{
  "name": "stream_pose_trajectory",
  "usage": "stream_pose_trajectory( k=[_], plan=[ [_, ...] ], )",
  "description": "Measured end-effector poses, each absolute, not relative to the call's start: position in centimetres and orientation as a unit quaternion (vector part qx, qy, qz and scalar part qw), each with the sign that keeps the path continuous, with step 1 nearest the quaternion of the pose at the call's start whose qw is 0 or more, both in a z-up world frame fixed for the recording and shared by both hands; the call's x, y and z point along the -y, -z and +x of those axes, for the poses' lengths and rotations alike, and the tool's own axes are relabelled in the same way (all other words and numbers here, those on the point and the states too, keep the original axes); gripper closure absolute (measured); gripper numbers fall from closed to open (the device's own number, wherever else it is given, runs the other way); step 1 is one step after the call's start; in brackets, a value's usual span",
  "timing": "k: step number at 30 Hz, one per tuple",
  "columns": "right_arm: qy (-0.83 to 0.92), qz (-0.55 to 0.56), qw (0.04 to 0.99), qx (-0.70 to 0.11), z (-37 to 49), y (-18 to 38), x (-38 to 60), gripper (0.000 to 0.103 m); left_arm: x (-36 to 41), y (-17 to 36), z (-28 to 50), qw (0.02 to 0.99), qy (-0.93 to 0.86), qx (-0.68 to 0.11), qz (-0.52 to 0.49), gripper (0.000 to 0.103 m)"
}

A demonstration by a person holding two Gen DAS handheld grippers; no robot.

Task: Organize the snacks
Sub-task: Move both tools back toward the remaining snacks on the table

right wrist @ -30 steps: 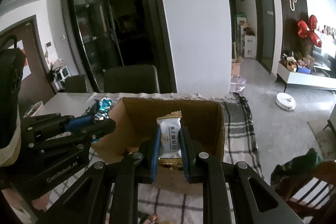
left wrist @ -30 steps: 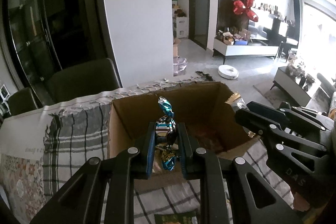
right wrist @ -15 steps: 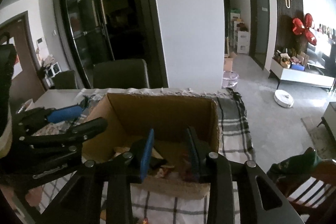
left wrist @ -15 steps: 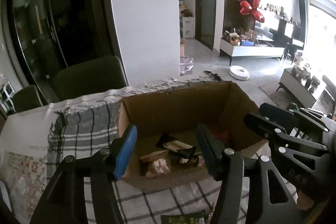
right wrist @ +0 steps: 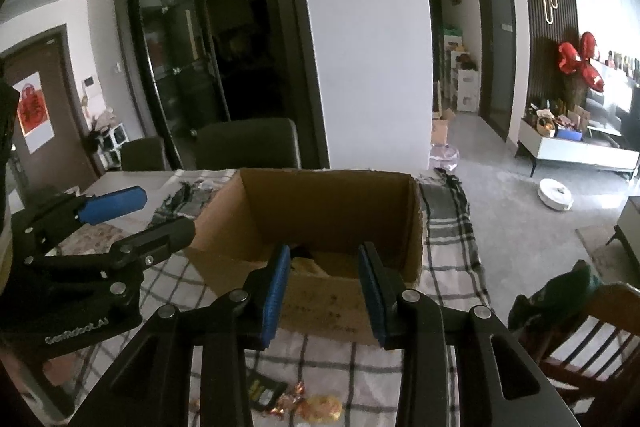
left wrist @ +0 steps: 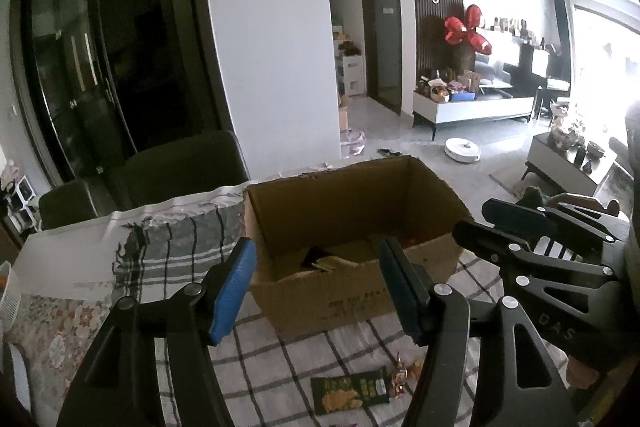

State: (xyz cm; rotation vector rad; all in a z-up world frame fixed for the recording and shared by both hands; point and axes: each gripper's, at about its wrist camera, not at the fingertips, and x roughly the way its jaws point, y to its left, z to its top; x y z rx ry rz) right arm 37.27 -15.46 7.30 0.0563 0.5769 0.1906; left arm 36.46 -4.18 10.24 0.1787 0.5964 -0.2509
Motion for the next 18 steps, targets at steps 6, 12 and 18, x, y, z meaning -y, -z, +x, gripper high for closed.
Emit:
stream_pose_trajectory(
  k=[6,12,18],
  plan=[
    [-0.096,0.018,0.956,-0.275,34.8,-7.4,14.5,0.067,3.5,-10.1,33.8,0.947,0.121,-0.284,0.093,0.04],
    [-0.1,0.011,0.956,-0.276,32.7,-6.9,13.8,0.067,2.9,-9.4,31.8,0.944,0.124,-0.288,0.098,0.04],
    [-0.103,0.022,0.952,-0.288,31.5,-6.1,13.6,0.067,2.2,-8.2,30.2,0.94,0.126,-0.301,0.097,0.04]
  ],
)
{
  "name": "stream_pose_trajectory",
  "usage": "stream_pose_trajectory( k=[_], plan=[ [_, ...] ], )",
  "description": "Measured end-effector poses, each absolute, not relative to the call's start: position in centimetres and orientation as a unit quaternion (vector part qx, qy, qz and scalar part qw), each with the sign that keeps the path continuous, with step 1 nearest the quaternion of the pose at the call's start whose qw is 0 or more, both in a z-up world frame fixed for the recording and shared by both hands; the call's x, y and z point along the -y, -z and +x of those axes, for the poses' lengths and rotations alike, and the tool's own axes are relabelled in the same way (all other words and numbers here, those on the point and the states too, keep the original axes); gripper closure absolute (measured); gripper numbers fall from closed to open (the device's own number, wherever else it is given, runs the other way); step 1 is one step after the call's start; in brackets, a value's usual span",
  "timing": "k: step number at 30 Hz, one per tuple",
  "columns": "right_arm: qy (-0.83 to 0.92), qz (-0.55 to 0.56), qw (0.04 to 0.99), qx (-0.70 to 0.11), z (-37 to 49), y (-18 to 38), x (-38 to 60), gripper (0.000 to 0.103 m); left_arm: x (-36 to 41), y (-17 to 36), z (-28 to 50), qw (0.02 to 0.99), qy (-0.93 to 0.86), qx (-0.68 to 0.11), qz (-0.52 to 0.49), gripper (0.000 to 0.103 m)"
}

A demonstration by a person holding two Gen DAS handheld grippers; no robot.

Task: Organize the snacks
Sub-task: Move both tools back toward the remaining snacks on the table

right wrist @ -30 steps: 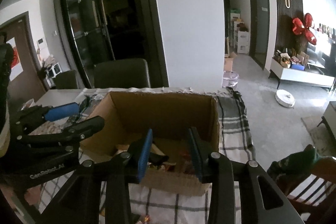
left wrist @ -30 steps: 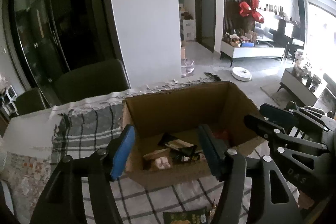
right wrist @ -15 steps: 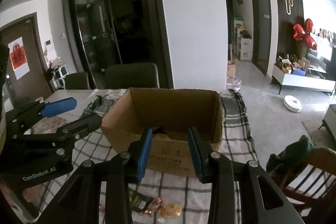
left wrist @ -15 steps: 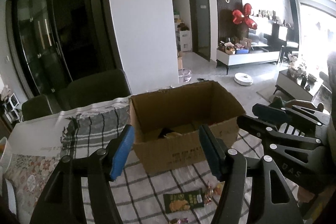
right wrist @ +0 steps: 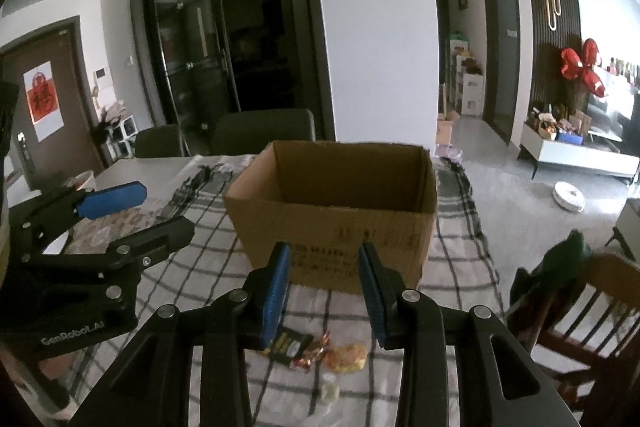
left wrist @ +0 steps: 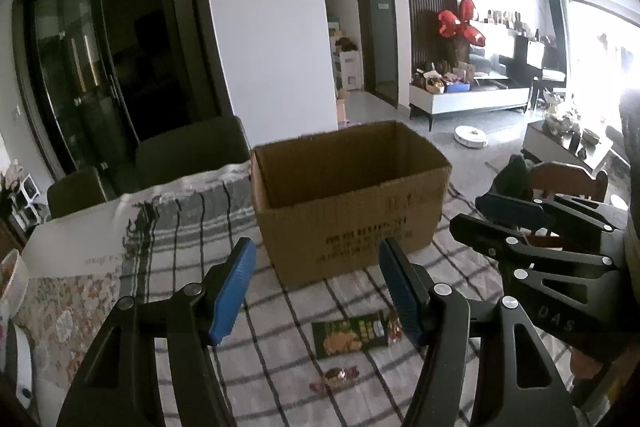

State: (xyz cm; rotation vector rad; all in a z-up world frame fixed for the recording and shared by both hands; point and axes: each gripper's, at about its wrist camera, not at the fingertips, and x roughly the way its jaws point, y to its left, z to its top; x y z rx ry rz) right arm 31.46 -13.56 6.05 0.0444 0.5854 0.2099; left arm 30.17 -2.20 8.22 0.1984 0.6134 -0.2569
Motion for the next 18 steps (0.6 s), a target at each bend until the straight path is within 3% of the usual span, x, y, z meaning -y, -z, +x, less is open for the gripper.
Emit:
stream_pose_trajectory(
  k=[18],
  plan=[
    [-0.096,0.028,0.93,-0.354,29.3,-0.1,12.5,0.067,0.5,-1.7,27.7,0.917,0.124,-0.371,0.077,0.04]
  ],
)
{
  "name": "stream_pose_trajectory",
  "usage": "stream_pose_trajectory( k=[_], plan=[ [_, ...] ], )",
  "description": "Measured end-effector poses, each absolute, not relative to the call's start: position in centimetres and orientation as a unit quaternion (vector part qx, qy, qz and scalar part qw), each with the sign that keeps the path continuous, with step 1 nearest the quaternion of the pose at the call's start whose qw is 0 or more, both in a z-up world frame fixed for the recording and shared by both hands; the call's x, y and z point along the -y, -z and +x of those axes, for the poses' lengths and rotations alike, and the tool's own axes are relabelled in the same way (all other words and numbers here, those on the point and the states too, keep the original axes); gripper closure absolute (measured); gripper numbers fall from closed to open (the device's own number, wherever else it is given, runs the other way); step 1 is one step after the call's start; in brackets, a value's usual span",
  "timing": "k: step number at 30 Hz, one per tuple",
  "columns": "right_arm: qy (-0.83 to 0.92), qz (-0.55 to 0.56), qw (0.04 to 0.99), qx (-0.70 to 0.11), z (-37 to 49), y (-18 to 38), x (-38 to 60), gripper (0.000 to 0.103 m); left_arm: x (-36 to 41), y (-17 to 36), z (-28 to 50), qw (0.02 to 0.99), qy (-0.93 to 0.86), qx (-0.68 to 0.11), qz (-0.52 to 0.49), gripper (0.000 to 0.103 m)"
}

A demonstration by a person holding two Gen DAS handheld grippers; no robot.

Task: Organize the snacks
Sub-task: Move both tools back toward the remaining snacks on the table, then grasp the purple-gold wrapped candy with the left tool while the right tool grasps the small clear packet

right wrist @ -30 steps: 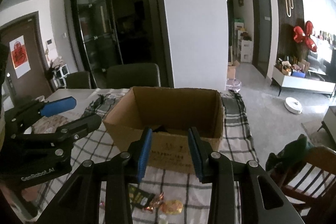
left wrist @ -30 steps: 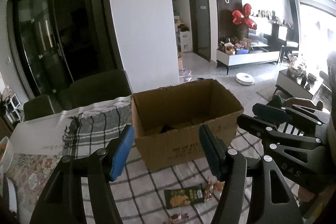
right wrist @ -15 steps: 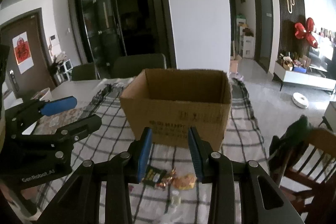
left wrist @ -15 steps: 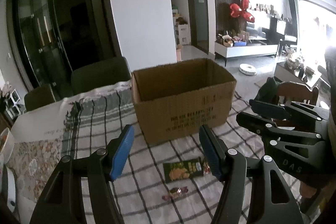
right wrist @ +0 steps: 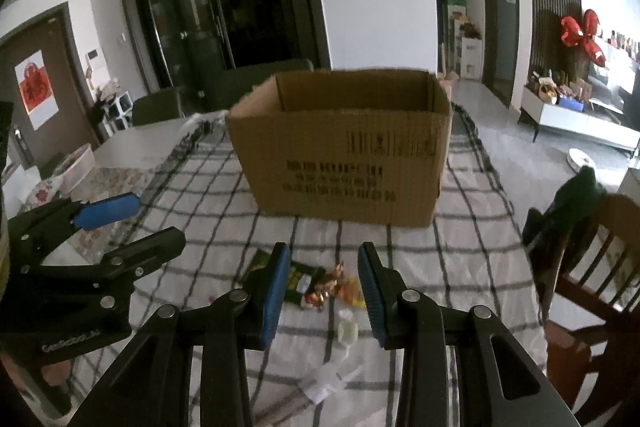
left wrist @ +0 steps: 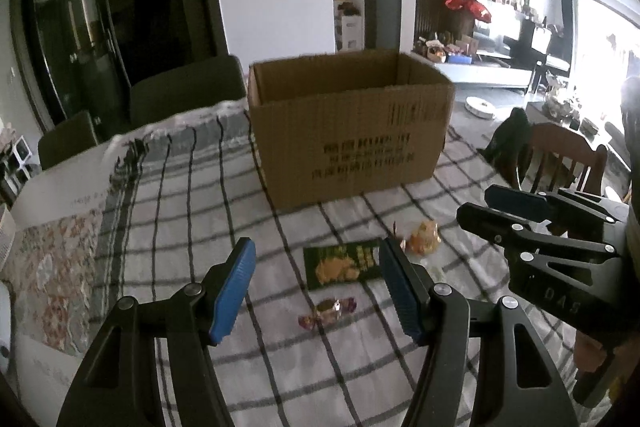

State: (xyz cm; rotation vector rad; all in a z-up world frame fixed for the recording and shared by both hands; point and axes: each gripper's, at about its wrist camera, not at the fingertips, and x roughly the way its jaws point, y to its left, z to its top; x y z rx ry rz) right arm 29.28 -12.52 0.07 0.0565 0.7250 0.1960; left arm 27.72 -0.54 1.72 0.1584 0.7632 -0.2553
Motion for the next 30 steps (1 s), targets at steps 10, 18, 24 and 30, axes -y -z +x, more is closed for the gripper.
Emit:
stream_pose_trajectory(
  k=[10,18,24,30],
  plan=[
    [-0.092,0.026,0.913,-0.396,28.7,3.4,12.2,0.067,0.1,2.4,27.4,0.897,0.124,-0.418,0.071,0.04],
    [-0.09,0.033,0.897,-0.431,28.9,6.3,12.2,0.067,-0.1,5.0,27.8,0.883,0.121,-0.449,0.065,0.04],
    [-0.086,0.034,0.89,-0.446,29.3,7.6,12.2,0.067,-0.1,6.4,28.4,0.875,0.124,-0.465,0.061,0.04],
    [-0.082,0.037,0.885,-0.456,29.9,8.5,12.2,0.067,0.1,7.6,29.4,0.867,0.127,-0.478,0.057,0.04]
  ],
)
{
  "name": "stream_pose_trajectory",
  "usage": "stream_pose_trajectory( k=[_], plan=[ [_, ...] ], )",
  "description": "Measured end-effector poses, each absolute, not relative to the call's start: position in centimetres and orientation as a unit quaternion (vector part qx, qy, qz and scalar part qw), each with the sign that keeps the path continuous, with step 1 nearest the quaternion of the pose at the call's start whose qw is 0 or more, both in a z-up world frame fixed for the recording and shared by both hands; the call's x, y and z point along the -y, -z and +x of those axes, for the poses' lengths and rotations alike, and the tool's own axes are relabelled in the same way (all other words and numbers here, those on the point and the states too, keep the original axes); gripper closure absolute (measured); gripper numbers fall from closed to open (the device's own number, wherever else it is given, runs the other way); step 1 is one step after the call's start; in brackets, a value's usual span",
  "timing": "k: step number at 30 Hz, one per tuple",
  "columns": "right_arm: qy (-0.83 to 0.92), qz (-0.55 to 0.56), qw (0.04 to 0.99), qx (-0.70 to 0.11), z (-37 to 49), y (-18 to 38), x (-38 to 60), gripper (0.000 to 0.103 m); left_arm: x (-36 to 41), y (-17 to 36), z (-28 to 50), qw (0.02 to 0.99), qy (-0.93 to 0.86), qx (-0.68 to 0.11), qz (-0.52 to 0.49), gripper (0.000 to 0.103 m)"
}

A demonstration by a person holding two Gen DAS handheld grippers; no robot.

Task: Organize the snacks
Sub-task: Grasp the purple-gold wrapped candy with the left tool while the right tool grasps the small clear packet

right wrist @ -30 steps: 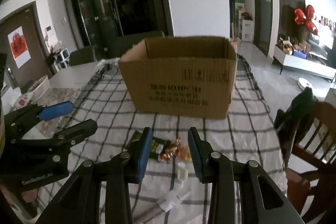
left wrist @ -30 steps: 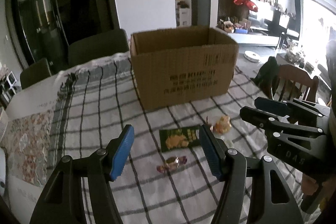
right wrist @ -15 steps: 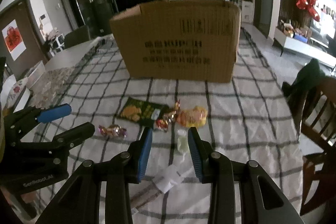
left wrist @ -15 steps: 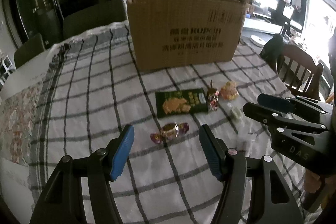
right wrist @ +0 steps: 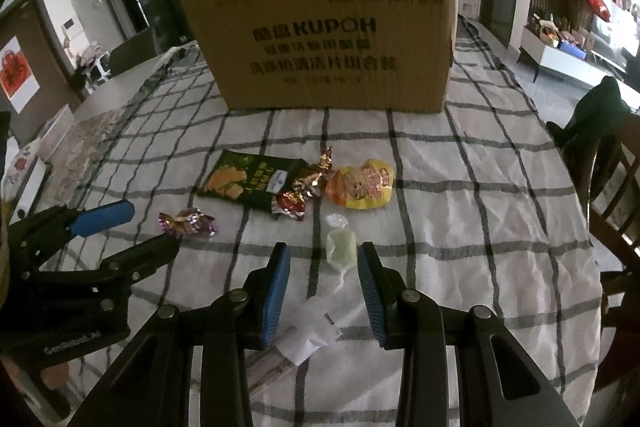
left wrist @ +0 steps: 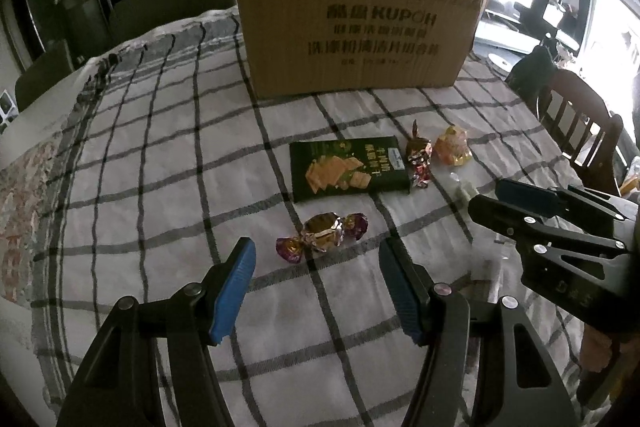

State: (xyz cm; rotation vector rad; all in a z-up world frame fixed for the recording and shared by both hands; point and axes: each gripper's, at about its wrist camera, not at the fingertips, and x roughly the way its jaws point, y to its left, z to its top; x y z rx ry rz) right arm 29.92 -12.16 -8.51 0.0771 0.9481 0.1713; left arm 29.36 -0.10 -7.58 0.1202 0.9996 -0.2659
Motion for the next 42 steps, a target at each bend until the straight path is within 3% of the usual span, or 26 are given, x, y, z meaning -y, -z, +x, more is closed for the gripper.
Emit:
stream_pose_trajectory(
  k=[8,14,18,21,24,42],
  plan=[
    [-0.08,0.041,0.882,-0.463,30.6,9.4,12.4,0.067,0.1,9.0,30.6,0.857,0.131,-0.496,0.05,0.041],
    [-0.08,0.044,0.88,-0.466,31.2,9.7,12.4,0.069,0.1,9.6,31.4,0.852,0.131,-0.505,0.041,0.048],
    [-0.083,0.046,0.879,-0.466,31.5,9.8,12.4,0.073,0.2,9.8,31.7,0.851,0.133,-0.508,0.036,0.054],
    [-0.083,0.049,0.879,-0.467,31.5,9.9,12.4,0.078,0.4,9.9,31.7,0.848,0.134,-0.511,0.038,0.066],
    [-0.082,0.046,0.88,-0.466,31.5,9.9,12.5,0.084,0.5,9.9,31.6,0.849,0.134,-0.51,0.043,0.067],
    [-0.091,0.053,0.897,-0.43,30.0,7.0,12.8,0.084,0.7,6.1,29.7,0.869,0.141,-0.473,0.031,0.074]
  ],
)
